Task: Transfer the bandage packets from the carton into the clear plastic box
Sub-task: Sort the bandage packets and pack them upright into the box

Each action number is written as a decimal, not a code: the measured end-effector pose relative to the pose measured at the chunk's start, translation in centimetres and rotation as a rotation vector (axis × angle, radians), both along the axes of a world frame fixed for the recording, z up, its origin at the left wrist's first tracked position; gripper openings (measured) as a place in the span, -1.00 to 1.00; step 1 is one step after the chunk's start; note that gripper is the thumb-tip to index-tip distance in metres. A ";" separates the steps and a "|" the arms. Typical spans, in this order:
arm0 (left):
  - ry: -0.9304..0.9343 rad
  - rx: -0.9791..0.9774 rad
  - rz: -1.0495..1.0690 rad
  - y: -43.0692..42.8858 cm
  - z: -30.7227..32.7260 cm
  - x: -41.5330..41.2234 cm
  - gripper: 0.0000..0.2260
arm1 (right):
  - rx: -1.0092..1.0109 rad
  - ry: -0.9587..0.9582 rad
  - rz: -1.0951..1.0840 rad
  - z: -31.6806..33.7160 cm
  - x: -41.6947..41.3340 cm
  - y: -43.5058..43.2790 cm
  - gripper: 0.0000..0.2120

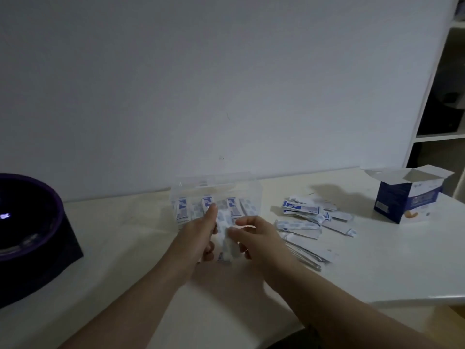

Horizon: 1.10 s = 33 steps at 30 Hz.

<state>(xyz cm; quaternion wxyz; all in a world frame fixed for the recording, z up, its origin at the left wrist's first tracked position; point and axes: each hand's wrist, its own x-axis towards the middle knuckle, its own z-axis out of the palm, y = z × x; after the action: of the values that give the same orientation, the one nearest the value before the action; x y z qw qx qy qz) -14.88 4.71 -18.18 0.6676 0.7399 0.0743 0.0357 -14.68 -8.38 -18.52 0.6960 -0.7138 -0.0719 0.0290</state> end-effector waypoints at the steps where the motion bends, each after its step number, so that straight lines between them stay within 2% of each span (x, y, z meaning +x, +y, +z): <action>1: 0.024 -0.159 -0.041 -0.5 0.3 -0.3 -0.61 | -0.034 -0.045 0.013 0.0 -0.1 0.3 -0.91; 2: 0.025 -0.258 -0.070 -0.9 0.5 -0.6 -0.66 | -0.067 -0.098 0.047 0.2 -0.2 0.5 -0.95; 4: -0.013 -0.331 -0.062 -1.5 0.8 -0.9 -0.76 | -0.171 -0.211 0.103 0.8 0.1 0.0 -0.94; 6: -0.032 -0.443 -0.002 -1.4 0.9 -1.0 -0.79 | -0.397 -0.338 0.072 1.8 1.5 -2.1 -0.95; 8: -0.015 -0.570 0.031 -1.0 0.9 -0.7 -0.78 | -0.668 -0.407 -0.046 2.5 3.7 -5.4 -0.88; 11: -0.015 -0.697 -0.001 -0.6 0.3 -0.2 -0.75 | -1.046 -0.323 -0.122 2.3 6.5 -10.6 -0.78; 14: -0.032 -0.688 -0.020 -0.8 0.1 0.0 -0.75 | -1.299 -0.195 0.015 2.0 8.0 -12.5 -0.80; 15: -0.039 -0.672 -0.025 -1.0 0.1 0.0 -0.75 | -1.298 -0.169 0.039 2.2 8.1 -12.6 -0.84; 18: -0.051 -0.621 -0.028 -1.1 0.0 -0.1 -0.75 | -1.191 -0.092 0.073 2.6 8.6 -12.6 -0.79; 21: -0.058 -0.611 -0.025 -0.7 -0.1 -0.1 -0.74 | -1.151 -0.080 0.059 2.6 8.8 -12.8 -0.91; 25: -0.056 -0.606 -0.018 -0.7 -0.1 0.1 -0.75 | -1.122 -0.059 0.045 2.9 8.6 -13.3 -0.84; 29: -0.063 -0.620 -0.027 -1.2 0.0 -0.1 -0.76 | -1.097 -0.085 0.012 2.9 8.5 -13.7 -0.80; 33: -0.064 -0.620 -0.038 -1.2 0.1 -0.3 -0.77 | -1.009 -0.169 -0.101 2.4 8.8 -14.1 -0.84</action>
<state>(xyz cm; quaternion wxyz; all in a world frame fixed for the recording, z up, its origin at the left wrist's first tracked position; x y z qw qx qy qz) -15.22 3.49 -18.04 0.8641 0.5007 0.0466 0.0221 -5.86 -22.46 -16.09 0.2573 -0.9633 -0.0703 -0.0316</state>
